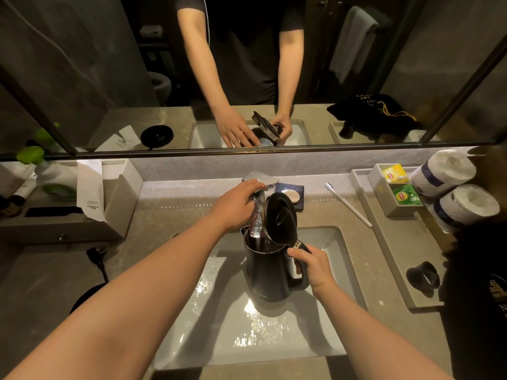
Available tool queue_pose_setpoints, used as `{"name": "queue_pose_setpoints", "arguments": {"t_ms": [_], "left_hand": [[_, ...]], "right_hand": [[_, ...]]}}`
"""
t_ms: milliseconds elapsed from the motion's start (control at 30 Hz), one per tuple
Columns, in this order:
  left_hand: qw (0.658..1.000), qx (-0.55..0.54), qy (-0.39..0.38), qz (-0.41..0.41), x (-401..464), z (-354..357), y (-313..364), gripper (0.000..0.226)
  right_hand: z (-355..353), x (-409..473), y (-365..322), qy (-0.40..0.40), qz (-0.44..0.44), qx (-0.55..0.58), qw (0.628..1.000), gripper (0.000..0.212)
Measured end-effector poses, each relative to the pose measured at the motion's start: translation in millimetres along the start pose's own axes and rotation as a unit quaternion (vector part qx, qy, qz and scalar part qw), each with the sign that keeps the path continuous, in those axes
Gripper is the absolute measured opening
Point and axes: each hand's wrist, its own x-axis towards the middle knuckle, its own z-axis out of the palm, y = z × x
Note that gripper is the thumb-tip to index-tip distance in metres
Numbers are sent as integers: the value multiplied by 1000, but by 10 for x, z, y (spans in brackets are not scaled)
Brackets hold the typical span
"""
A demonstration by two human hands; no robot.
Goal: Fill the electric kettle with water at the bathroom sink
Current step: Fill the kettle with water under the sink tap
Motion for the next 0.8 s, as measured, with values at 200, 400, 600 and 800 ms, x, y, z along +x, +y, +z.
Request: {"name": "queue_pose_setpoints", "arguments": {"t_ms": [200, 400, 600, 800], "left_hand": [[1000, 6, 5, 4, 1, -2, 0, 48], [1000, 4, 8, 7, -1, -6, 9, 47], [1000, -1, 6, 4, 0, 1, -1, 50], [1000, -4, 11, 12, -4, 7, -1, 50]], "right_hand": [[10, 20, 17, -1, 9, -4, 1000, 29], [14, 50, 62, 9, 4, -5, 1000, 49], [22, 47, 66, 10, -6, -6, 1000, 51], [26, 34, 75, 5, -4, -12, 1000, 31]]}}
